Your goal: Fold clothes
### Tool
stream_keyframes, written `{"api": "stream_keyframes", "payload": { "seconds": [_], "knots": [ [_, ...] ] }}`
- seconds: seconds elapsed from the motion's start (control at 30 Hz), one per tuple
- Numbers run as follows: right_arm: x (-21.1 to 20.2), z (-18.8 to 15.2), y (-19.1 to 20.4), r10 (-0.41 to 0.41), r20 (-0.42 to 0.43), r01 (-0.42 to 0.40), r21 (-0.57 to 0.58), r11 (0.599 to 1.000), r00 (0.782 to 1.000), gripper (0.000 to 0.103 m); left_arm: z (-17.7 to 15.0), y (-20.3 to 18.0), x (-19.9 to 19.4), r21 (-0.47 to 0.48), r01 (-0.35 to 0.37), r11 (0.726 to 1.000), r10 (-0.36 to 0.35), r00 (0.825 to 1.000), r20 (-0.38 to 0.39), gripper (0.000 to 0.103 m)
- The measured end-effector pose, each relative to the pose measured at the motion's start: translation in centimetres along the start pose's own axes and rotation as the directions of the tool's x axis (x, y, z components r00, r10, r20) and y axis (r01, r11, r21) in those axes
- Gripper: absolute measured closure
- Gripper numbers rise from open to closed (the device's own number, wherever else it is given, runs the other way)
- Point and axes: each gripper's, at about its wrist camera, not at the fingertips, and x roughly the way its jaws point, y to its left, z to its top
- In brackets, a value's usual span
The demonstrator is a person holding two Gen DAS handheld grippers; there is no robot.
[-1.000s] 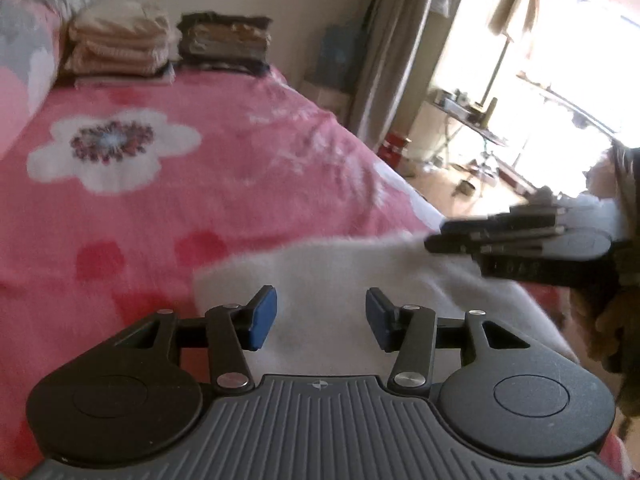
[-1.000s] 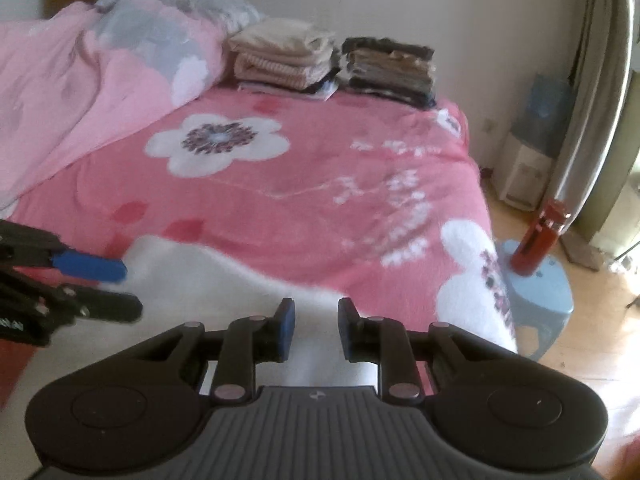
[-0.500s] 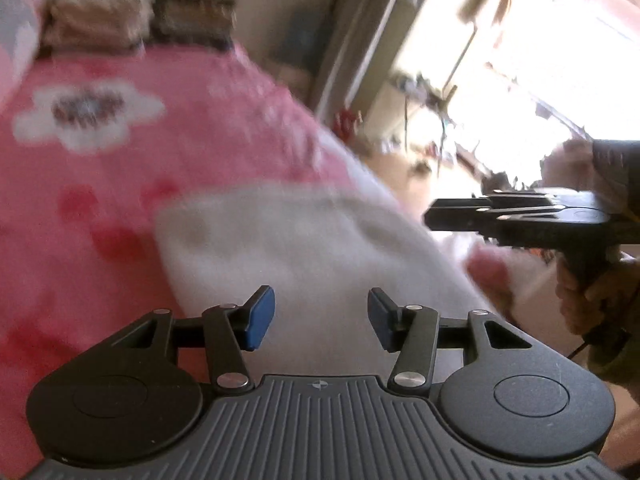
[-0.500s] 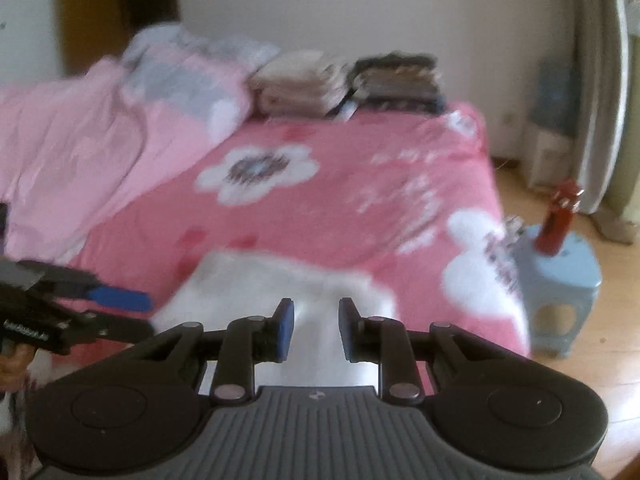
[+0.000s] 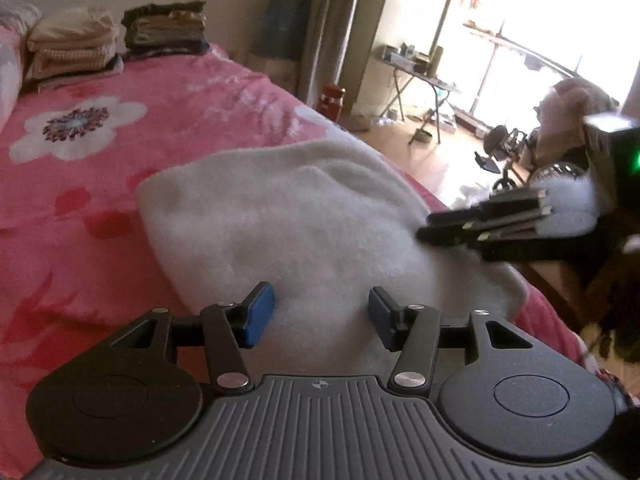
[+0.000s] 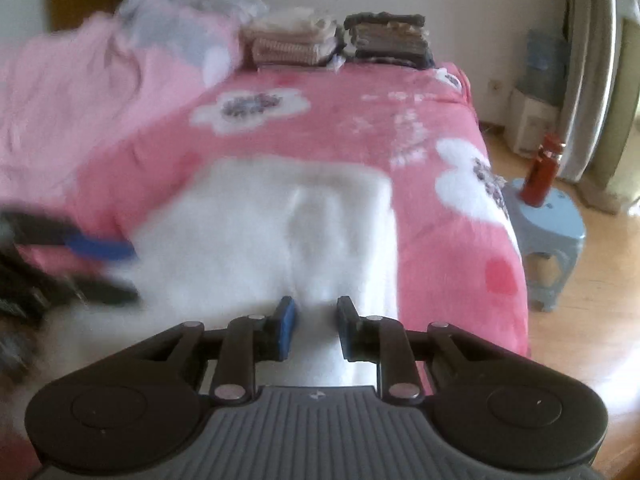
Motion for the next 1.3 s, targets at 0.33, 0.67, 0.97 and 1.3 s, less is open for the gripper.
{"api": "stream_keyframes", "payload": {
  "seconds": [0.33, 0.67, 0.97, 1.3],
  "knots": [
    [-7.9, -3.9, 2.0, 0.093, 0.024, -0.096, 0.147, 0.985, 0.995, 0.075, -0.6, 0.0, -2.4, -0.075, -0.037, 0.996, 0.035, 0.999, -0.037, 0.049],
    [-10.0, -8.1, -3.0, 0.1, 0.018, -0.098, 0.421, 0.902, 0.995, 0.064, -0.3, 0.4, -2.7, -0.219, -0.098, 0.971, 0.077, 0.992, -0.102, 0.043],
    [-8.3, -9.3, -5.7, 0.171, 0.094, -0.194, 0.547, 0.814, 0.981, 0.063, -0.9, 1.7, -2.2, -0.395, -0.069, 0.916, 0.001, 0.985, -0.172, 0.035],
    [-6.8, -9.5, -6.2, 0.216, 0.113, -0.242, 0.568, 0.786, 0.97, 0.063, -1.1, 1.6, -1.5, -0.435, -0.067, 0.898, -0.017, 0.982, -0.186, 0.035]
  ]
}}
